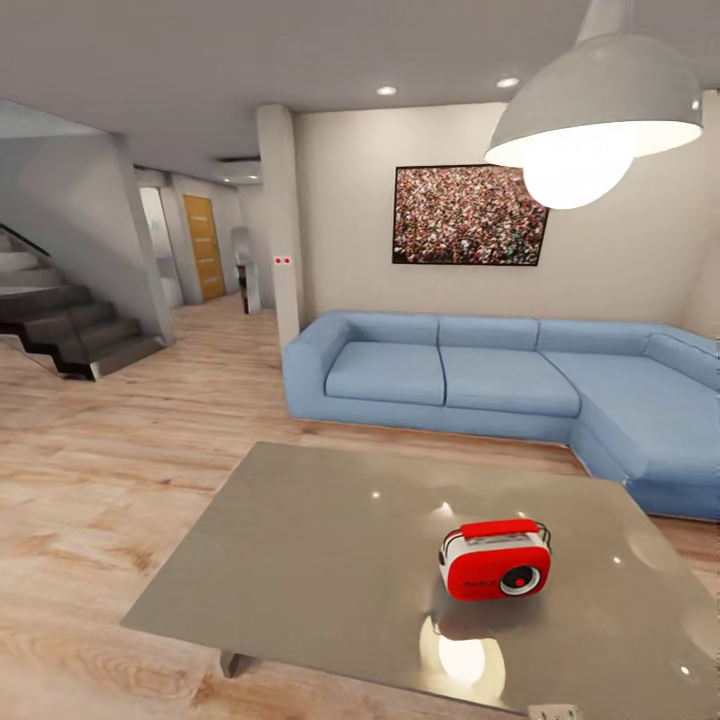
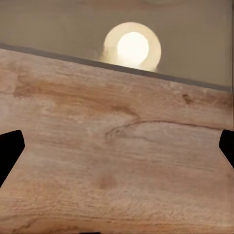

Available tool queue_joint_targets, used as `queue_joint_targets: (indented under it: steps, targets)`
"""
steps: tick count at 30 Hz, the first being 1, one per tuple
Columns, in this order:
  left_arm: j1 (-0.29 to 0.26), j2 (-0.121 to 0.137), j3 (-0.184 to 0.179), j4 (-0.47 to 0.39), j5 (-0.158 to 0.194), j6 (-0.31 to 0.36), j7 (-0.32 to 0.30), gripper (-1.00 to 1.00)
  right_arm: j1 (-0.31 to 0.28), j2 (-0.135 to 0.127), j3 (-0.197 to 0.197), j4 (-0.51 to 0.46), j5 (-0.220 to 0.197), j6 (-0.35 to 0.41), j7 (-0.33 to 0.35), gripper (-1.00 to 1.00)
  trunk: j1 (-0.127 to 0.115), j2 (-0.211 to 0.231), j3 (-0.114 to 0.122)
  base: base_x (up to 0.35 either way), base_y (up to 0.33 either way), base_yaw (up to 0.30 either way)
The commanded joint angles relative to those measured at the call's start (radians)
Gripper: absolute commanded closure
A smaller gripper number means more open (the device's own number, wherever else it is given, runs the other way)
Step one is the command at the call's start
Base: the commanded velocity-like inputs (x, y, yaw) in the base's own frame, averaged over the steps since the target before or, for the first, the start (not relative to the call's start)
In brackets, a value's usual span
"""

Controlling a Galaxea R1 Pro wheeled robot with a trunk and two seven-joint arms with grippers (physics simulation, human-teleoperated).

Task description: Turn on the radio receiver that's on the table in the living room.

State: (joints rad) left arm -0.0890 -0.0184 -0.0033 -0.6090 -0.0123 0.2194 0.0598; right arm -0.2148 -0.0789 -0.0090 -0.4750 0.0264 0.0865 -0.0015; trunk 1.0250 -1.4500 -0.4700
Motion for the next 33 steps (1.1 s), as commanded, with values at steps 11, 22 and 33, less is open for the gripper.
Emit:
queue_joint_targets:
  steps: [11, 22, 33]
  targets:
    - [0.0, 0.0, 0.0, 0.0, 0.0, -0.001, 0.0, -1.0, 0.0, -0.001, 0.0, 0.004, 0.0, -0.005, 0.0, -1.0, 0.0, 0.0, 0.0, 0.005, 0.0, -0.237]
    - [0.0, 0.001, 0.0, 0.0, 0.0, -0.001, 0.0, -1.0, 0.0, -0.001, 0.0, 0.005, 0.0, -0.005, 0.0, -1.0, 0.0, 0.0, 0.0, 0.001, 0.001, -0.278]
    - [0.0, 0.003, 0.0, 0.0, 0.002, -0.002, 0.0, -1.0, 0.0, -0.001, 0.0, 0.005, 0.001, -0.005, 0.0, -1.0, 0.0, 0.0, 0.0, 0.117, 0.199, -0.274]
